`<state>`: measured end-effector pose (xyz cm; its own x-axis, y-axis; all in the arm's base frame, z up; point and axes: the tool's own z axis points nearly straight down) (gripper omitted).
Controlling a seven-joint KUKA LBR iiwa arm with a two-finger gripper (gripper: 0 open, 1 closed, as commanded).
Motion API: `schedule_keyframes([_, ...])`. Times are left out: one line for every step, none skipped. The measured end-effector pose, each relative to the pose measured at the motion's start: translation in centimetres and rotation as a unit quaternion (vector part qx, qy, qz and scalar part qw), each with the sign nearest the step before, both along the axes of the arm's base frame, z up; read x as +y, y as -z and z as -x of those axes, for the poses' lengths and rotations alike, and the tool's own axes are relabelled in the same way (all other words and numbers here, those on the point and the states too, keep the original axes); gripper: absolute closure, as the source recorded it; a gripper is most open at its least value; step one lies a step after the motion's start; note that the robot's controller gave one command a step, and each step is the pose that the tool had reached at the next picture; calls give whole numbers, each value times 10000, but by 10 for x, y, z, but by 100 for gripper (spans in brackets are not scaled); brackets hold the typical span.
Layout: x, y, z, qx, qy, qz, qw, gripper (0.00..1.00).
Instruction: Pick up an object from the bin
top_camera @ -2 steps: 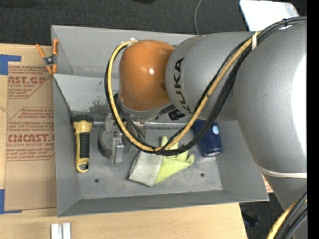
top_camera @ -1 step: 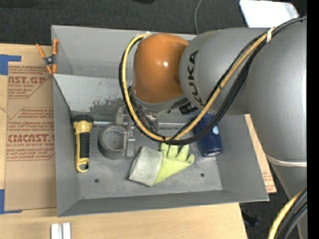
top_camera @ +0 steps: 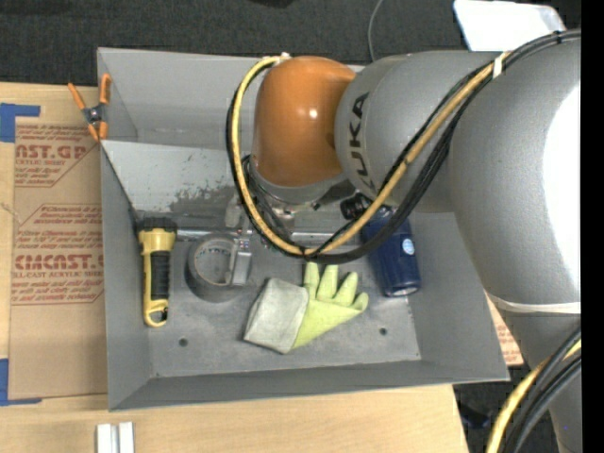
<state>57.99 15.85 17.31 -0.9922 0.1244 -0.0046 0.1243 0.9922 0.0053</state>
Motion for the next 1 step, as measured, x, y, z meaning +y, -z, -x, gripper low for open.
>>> schedule_keyframes([1,15,-2,-29,-33,1,10000,0])
